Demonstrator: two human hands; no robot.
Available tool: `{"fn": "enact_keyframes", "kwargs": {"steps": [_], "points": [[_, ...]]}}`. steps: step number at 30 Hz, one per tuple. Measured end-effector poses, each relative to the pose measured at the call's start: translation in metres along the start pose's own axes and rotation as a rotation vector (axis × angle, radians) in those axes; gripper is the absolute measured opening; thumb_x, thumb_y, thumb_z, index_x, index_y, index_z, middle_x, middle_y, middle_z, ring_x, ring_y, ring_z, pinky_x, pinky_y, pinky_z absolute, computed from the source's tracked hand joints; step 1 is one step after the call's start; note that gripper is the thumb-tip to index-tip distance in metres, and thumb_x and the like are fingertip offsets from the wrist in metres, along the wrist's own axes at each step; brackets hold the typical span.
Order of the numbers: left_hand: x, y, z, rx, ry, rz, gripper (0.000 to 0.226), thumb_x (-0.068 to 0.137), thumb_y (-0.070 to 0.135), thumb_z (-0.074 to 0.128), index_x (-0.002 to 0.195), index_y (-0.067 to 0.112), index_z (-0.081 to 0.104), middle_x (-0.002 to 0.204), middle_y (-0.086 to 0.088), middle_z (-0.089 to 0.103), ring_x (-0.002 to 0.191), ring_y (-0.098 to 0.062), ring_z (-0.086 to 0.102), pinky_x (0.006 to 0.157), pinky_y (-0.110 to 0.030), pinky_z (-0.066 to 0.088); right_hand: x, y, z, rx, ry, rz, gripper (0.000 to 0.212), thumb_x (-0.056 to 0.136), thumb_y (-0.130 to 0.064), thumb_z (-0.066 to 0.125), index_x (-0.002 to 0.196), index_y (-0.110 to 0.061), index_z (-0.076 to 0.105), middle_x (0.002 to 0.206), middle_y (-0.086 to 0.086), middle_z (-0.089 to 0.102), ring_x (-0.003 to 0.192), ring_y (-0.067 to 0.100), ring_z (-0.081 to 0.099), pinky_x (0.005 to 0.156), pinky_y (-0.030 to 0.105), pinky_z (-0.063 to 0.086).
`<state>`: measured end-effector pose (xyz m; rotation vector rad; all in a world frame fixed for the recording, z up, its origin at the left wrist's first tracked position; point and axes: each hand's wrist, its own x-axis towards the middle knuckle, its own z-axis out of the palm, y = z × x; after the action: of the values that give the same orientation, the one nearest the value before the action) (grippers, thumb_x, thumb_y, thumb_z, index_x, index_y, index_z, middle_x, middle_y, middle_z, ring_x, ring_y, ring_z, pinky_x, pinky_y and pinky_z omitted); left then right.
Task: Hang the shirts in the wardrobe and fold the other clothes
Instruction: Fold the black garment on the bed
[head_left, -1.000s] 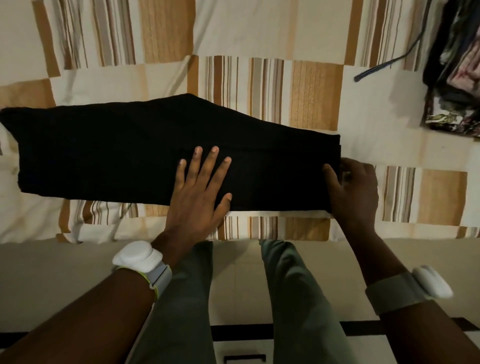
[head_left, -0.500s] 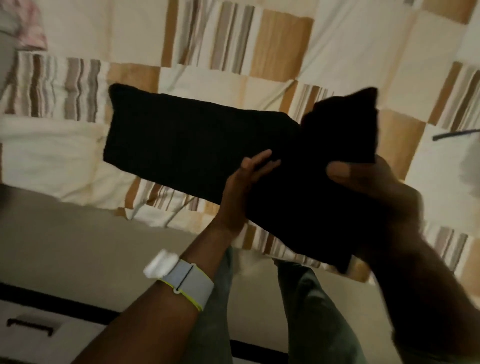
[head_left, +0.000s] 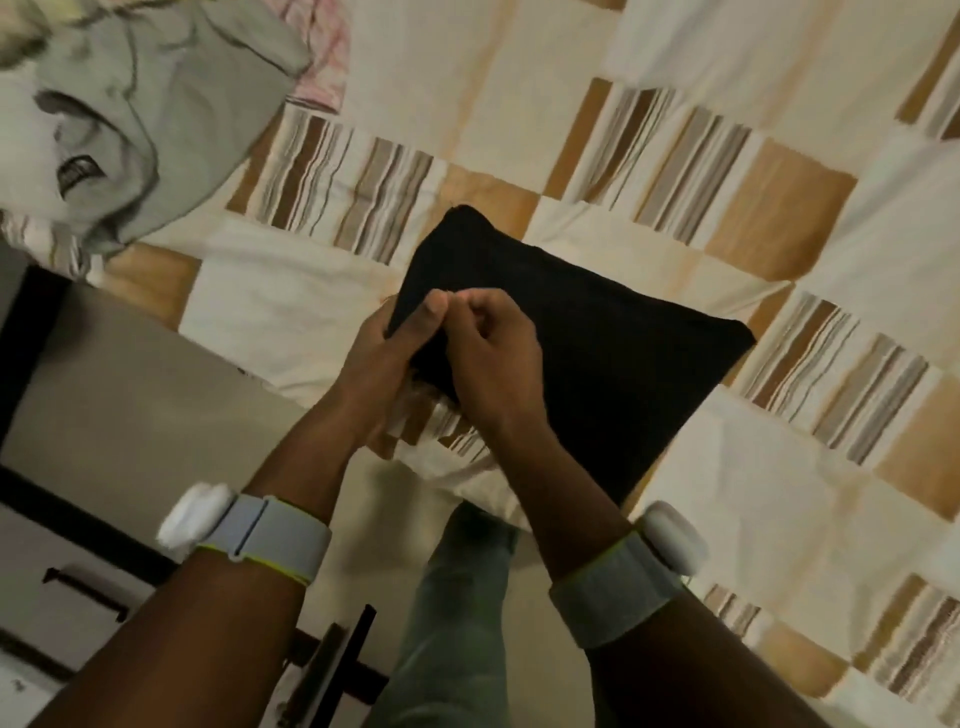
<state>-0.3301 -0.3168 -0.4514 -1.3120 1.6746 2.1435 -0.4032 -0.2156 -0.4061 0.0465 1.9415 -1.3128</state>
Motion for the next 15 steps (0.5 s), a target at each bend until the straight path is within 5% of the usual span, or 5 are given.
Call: {"fn": "enact_keyframes", "kwargs": {"steps": [3, 6, 9, 12, 15], "points": [[0.002, 0.008, -0.007, 0.214, 0.164, 0.079, 0.045, 0.092, 0.046, 0.071, 0.128, 0.020, 0.065, 0.118, 0.003, 0.072, 0.110, -0.013, 0.068, 0.091, -0.029, 0.057, -0.011, 0.020, -0.036, -0.078, 0.135, -0.050, 0.011, 0.103, -0.023, 0.059, 0.108, -0.020, 0.069, 0.099, -0.014, 0.067, 0.095, -0.004, 0.064, 0.079, 0.012, 0.052], [0.012, 0.004, -0.027, 0.429, 0.322, 0.171, 0.042, 0.089, 0.037, 0.077, 0.127, 0.022, 0.068, 0.114, 0.008, 0.073, 0.107, -0.010, 0.068, 0.094, -0.033, 0.058, -0.024, 0.051, -0.092, -0.124, 0.417, -0.078, 0.012, 0.102, -0.016, 0.059, 0.106, -0.018, 0.071, 0.099, -0.013, 0.067, 0.096, -0.001, 0.064, 0.080, 0.009, 0.049], [0.022, 0.011, -0.035, 0.474, 0.242, 0.141, 0.056, 0.082, 0.047, 0.081, 0.131, 0.024, 0.067, 0.119, 0.007, 0.073, 0.111, -0.008, 0.068, 0.101, -0.038, 0.057, -0.038, 0.088, -0.133, -0.039, 0.637, 0.082, 0.017, 0.103, -0.015, 0.058, 0.118, -0.012, 0.067, 0.101, -0.011, 0.066, 0.092, -0.002, 0.064, 0.080, 0.009, 0.051], [0.033, 0.027, -0.027, 0.500, 0.115, 0.068, 0.074, 0.067, 0.065, 0.080, 0.130, 0.028, 0.067, 0.118, 0.012, 0.073, 0.110, -0.004, 0.069, 0.099, -0.035, 0.057, -0.044, 0.116, -0.144, 0.058, 0.619, 0.262, 0.027, 0.104, -0.026, 0.060, 0.122, -0.008, 0.067, 0.099, -0.007, 0.067, 0.084, -0.007, 0.064, 0.091, 0.025, 0.059], [0.046, 0.044, -0.018, 0.505, 0.057, -0.032, 0.080, 0.061, 0.063, 0.088, 0.127, 0.024, 0.067, 0.116, 0.008, 0.074, 0.105, -0.011, 0.072, 0.094, -0.035, 0.059, -0.039, 0.119, -0.137, 0.193, 0.416, 0.322, 0.040, 0.099, -0.036, 0.066, 0.127, -0.007, 0.065, 0.105, -0.001, 0.073, 0.092, -0.003, 0.070, 0.078, 0.017, 0.059]]}}
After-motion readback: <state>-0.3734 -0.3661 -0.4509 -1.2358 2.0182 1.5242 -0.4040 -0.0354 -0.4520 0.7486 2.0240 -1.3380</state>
